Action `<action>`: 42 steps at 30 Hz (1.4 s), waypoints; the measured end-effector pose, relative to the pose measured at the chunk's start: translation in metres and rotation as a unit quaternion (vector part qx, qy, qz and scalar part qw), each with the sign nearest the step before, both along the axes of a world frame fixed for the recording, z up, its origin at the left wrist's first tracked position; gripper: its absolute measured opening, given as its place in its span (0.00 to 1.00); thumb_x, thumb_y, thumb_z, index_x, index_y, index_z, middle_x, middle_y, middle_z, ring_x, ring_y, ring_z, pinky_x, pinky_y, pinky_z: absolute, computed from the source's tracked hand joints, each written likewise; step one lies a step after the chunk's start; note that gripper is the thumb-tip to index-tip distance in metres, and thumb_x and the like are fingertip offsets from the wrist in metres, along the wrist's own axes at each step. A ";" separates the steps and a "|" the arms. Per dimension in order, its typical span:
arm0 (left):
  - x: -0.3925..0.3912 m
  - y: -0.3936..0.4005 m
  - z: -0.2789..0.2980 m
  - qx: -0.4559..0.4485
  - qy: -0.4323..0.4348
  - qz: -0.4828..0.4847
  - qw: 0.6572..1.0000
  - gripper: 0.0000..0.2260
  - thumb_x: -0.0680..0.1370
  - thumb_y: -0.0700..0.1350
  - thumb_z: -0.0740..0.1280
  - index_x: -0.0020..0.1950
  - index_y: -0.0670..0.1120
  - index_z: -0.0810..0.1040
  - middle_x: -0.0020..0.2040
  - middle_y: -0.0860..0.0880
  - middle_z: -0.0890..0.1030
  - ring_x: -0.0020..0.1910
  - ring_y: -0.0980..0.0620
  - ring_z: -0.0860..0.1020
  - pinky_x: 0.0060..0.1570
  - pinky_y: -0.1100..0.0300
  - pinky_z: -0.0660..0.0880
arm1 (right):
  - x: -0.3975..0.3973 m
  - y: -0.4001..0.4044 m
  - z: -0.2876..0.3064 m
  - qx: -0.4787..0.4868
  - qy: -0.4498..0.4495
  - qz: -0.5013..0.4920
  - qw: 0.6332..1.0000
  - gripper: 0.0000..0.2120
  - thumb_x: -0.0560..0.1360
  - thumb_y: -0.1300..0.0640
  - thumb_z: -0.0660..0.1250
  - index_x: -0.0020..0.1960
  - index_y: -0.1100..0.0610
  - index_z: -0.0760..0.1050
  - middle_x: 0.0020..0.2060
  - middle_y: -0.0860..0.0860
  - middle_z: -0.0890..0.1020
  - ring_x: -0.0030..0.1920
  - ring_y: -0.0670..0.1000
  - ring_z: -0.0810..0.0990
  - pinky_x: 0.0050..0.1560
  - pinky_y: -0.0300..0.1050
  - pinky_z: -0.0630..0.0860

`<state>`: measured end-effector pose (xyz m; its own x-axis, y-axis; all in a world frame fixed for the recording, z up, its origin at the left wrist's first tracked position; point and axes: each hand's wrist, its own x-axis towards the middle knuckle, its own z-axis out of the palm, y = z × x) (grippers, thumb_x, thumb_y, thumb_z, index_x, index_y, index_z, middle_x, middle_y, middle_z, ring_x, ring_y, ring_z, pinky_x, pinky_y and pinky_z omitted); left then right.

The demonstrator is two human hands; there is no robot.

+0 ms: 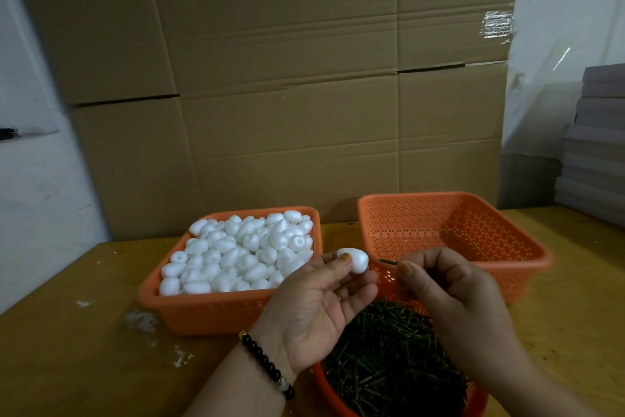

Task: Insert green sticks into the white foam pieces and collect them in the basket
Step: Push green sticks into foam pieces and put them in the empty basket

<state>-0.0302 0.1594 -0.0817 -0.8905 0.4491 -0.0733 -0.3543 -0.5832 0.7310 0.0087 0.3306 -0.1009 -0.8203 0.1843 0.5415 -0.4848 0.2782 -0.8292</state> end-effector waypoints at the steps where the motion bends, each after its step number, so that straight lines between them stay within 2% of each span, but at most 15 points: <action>1: 0.000 0.000 0.000 0.003 -0.002 0.003 1.000 0.16 0.70 0.36 0.69 0.56 0.36 0.74 0.44 0.38 0.83 0.41 0.45 0.83 0.38 0.56 0.81 | 0.001 -0.001 0.001 -0.008 0.003 0.007 1.000 0.05 0.71 0.50 0.68 0.40 0.51 0.80 0.35 0.50 0.83 0.35 0.47 0.81 0.35 0.37 0.78; 3: 0.000 0.001 0.001 0.012 -0.007 0.012 1.000 0.15 0.69 0.35 0.69 0.56 0.37 0.74 0.43 0.38 0.83 0.41 0.45 0.84 0.38 0.56 0.81 | 0.002 -0.002 0.002 -0.031 0.002 0.018 0.999 0.07 0.69 0.48 0.68 0.39 0.52 0.80 0.37 0.51 0.84 0.37 0.48 0.82 0.39 0.39 0.80; 6: -0.001 0.001 0.001 0.025 -0.018 0.024 0.999 0.15 0.68 0.34 0.69 0.54 0.37 0.74 0.42 0.38 0.83 0.40 0.45 0.84 0.37 0.57 0.81 | 0.001 -0.004 0.002 -0.097 -0.001 0.047 0.994 0.04 0.72 0.61 0.69 0.39 0.61 0.76 0.42 0.52 0.85 0.44 0.51 0.85 0.44 0.46 0.82; 8: -0.001 0.001 0.001 0.020 -0.016 0.028 0.999 0.15 0.69 0.34 0.68 0.54 0.37 0.75 0.43 0.38 0.83 0.40 0.47 0.84 0.36 0.58 0.81 | 0.003 -0.005 0.002 -0.146 0.000 0.078 0.986 0.08 0.69 0.61 0.68 0.39 0.66 0.72 0.43 0.56 0.85 0.45 0.56 0.85 0.42 0.49 0.83; 13: 0.001 0.002 0.002 0.013 0.007 0.021 1.000 0.14 0.70 0.35 0.68 0.55 0.37 0.76 0.45 0.39 0.83 0.40 0.48 0.83 0.37 0.60 0.80 | 0.007 -0.008 0.008 -0.155 -0.014 0.105 0.982 0.13 0.68 0.57 0.67 0.45 0.66 0.73 0.38 0.60 0.83 0.37 0.59 0.84 0.37 0.49 0.82; 17: 0.003 0.003 0.004 0.024 0.022 0.007 0.999 0.12 0.70 0.34 0.67 0.53 0.37 0.76 0.45 0.38 0.83 0.41 0.47 0.83 0.38 0.58 0.81 | 0.008 -0.010 0.010 -0.131 -0.015 0.093 0.987 0.13 0.69 0.56 0.67 0.48 0.63 0.75 0.32 0.56 0.80 0.29 0.55 0.79 0.31 0.53 0.80; 21: 0.005 0.003 0.004 0.031 0.021 0.002 0.999 0.12 0.71 0.34 0.67 0.54 0.37 0.76 0.46 0.38 0.83 0.43 0.46 0.83 0.39 0.57 0.81 | 0.010 -0.012 0.011 -0.104 -0.006 0.093 0.990 0.11 0.69 0.54 0.66 0.47 0.61 0.77 0.31 0.57 0.79 0.27 0.53 0.77 0.27 0.45 0.78; 29: 0.005 0.004 0.005 0.034 0.031 -0.008 0.999 0.09 0.72 0.34 0.67 0.52 0.37 0.77 0.46 0.38 0.82 0.44 0.47 0.83 0.40 0.57 0.81 | 0.008 -0.012 0.007 -0.074 -0.028 0.113 0.990 0.10 0.69 0.55 0.67 0.47 0.58 0.80 0.35 0.57 0.82 0.32 0.51 0.81 0.29 0.42 0.78; 34: 0.005 0.003 0.004 0.037 0.032 -0.011 0.999 0.12 0.72 0.34 0.67 0.55 0.37 0.75 0.46 0.37 0.82 0.44 0.46 0.83 0.39 0.57 0.81 | 0.007 -0.008 0.006 -0.070 -0.043 0.076 0.994 0.10 0.64 0.54 0.72 0.44 0.58 0.80 0.31 0.56 0.82 0.26 0.50 0.78 0.23 0.38 0.72; 40: 0.003 0.003 0.003 0.030 0.043 -0.007 0.999 0.11 0.72 0.34 0.67 0.54 0.38 0.76 0.46 0.38 0.82 0.43 0.47 0.83 0.40 0.57 0.81 | 0.007 -0.008 0.006 -0.052 -0.036 0.058 0.996 0.06 0.67 0.65 0.74 0.42 0.57 0.82 0.34 0.56 0.84 0.24 0.51 0.76 0.24 0.39 0.73; 42: 0.002 0.003 0.002 0.028 0.042 0.001 0.999 0.13 0.71 0.34 0.67 0.55 0.38 0.76 0.47 0.38 0.82 0.43 0.47 0.83 0.40 0.57 0.81 | 0.008 -0.009 0.006 -0.039 -0.029 0.050 0.998 0.06 0.67 0.64 0.73 0.42 0.56 0.82 0.33 0.56 0.84 0.25 0.49 0.76 0.25 0.37 0.73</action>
